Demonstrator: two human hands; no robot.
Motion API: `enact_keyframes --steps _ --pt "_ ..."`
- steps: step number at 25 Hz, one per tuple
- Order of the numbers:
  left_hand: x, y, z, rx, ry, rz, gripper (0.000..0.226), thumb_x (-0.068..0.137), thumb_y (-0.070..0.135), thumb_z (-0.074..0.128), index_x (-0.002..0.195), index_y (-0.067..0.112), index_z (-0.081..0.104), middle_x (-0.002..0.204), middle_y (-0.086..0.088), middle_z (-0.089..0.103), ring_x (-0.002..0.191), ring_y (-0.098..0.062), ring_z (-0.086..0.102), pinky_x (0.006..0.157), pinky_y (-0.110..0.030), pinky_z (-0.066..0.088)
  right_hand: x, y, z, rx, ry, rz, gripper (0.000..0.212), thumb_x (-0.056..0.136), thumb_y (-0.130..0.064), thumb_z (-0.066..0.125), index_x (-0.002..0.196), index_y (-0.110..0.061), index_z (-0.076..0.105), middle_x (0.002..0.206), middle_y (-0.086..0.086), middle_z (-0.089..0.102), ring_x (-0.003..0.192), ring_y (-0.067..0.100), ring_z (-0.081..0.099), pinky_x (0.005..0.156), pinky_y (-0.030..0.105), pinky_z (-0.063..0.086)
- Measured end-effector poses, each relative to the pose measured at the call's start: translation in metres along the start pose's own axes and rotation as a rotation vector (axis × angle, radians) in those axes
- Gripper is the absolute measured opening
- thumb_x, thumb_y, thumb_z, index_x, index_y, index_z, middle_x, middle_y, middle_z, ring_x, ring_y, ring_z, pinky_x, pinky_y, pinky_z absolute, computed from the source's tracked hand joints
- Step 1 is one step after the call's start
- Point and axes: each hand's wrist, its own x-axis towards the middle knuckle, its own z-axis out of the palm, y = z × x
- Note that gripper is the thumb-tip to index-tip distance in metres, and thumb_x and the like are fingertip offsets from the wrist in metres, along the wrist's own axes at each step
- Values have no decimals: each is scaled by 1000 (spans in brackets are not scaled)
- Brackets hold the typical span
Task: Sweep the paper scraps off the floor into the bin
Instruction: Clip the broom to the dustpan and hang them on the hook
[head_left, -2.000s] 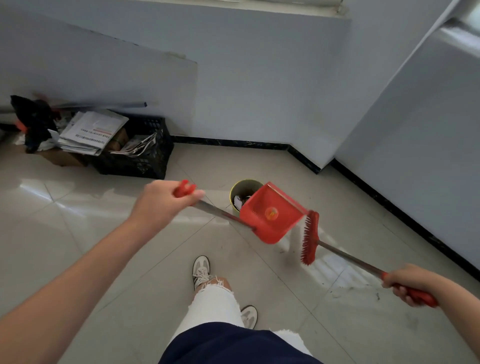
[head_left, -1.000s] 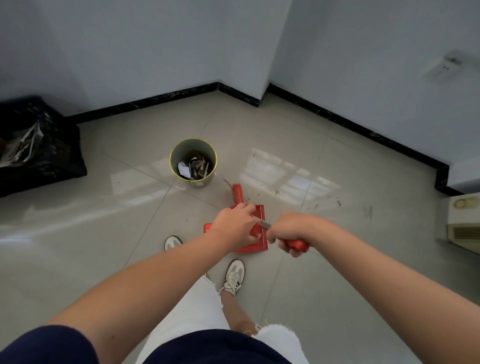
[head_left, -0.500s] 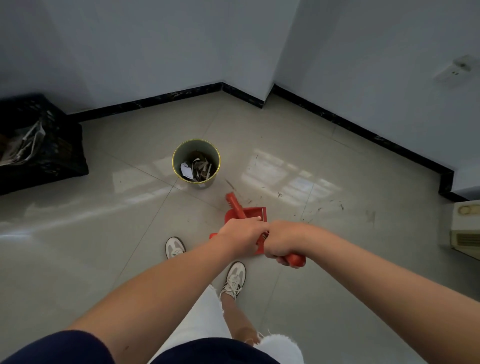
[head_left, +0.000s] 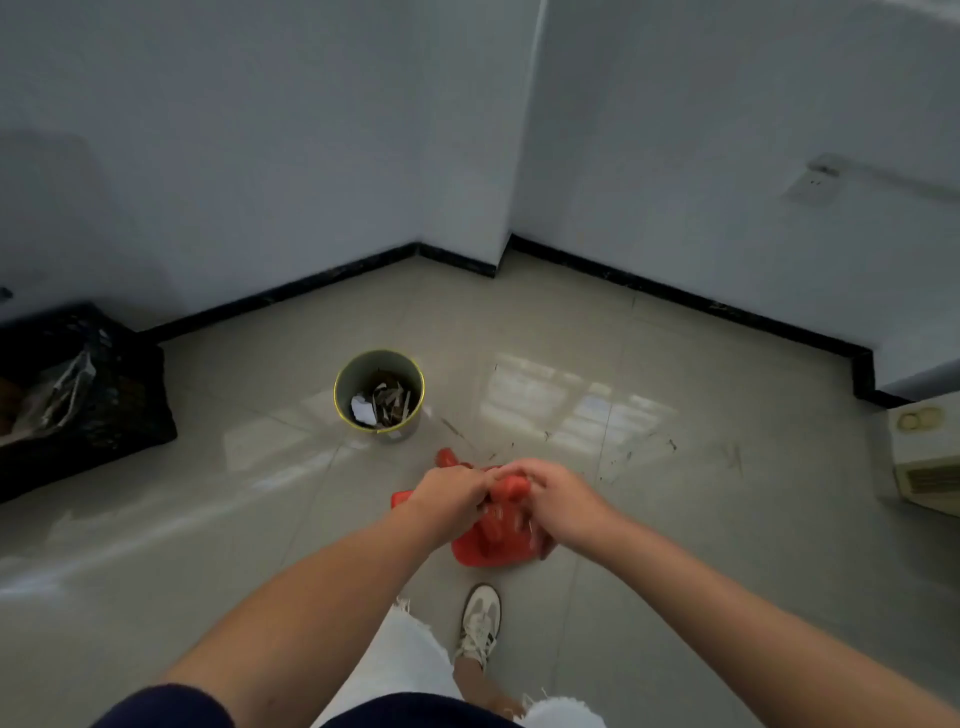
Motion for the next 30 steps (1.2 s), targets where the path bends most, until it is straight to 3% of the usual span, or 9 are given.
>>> enact_keyframes --steps 2,4,6,10,14,19,22,24,30 --pt "10 12 -31 43 90 37 30 88 27 53 118 22 57 113 -7 68 108 -31 61 79 -38 46 -16 7 -21 7 94 -217 49 87 6 46 123 -26 54 88 4 58 71 24 61 58 36 56" --pt "18 34 -75 73 196 111 28 87 30 54 115 26 57 108 -3 70 103 -29 63 75 -37 48 -22 -1 -51 -46 276 -378 45 85 -9 65 124 -27 51 106 1 56 91 15 61 80 32 56" --pt "21 52 -123 112 286 154 33 86 33 53 118 29 55 103 -3 71 96 -31 65 72 -37 50 -23 -23 -82 -37 419 -505 37 82 -18 72 115 -29 57 107 0 54 100 8 59 83 27 52" --pt "27 67 -198 185 387 146 36 81 42 57 117 38 55 100 3 71 94 -25 65 71 -32 48 -20 -74 -125 106 541 -719 30 81 -17 73 95 -40 59 99 -7 67 99 3 63 85 31 54" --pt "27 52 -262 167 515 150 31 81 46 59 111 40 54 102 14 70 95 -12 65 73 -31 51 -13 -134 -148 144 637 -849 21 81 -15 73 94 -30 64 85 -12 71 85 2 67 78 24 55" --pt "57 15 -345 274 715 199 17 91 30 52 107 27 56 101 7 67 92 -18 60 83 -32 44 30 -227 -180 119 781 -1009 24 86 -14 65 106 -27 64 95 -13 68 92 4 65 83 30 56" --pt "89 -7 -405 -202 713 93 19 89 13 52 99 26 59 98 4 65 90 -16 61 83 -31 50 71 -286 -205 138 763 -1001 24 90 -17 58 110 -29 61 98 -12 68 93 7 67 79 34 59" --pt "115 -30 -450 -515 809 101 27 90 5 51 113 19 56 104 0 61 95 -15 60 84 -29 53 103 -331 -225 155 745 -974 21 93 -19 56 112 -26 62 98 -10 69 88 5 68 73 29 59" --pt "188 -73 -549 -703 945 243 37 97 48 37 112 19 55 96 2 62 85 -7 63 65 -21 55 197 -442 -281 120 750 -909 14 95 -21 54 106 -21 62 91 -3 70 77 11 69 64 30 59"
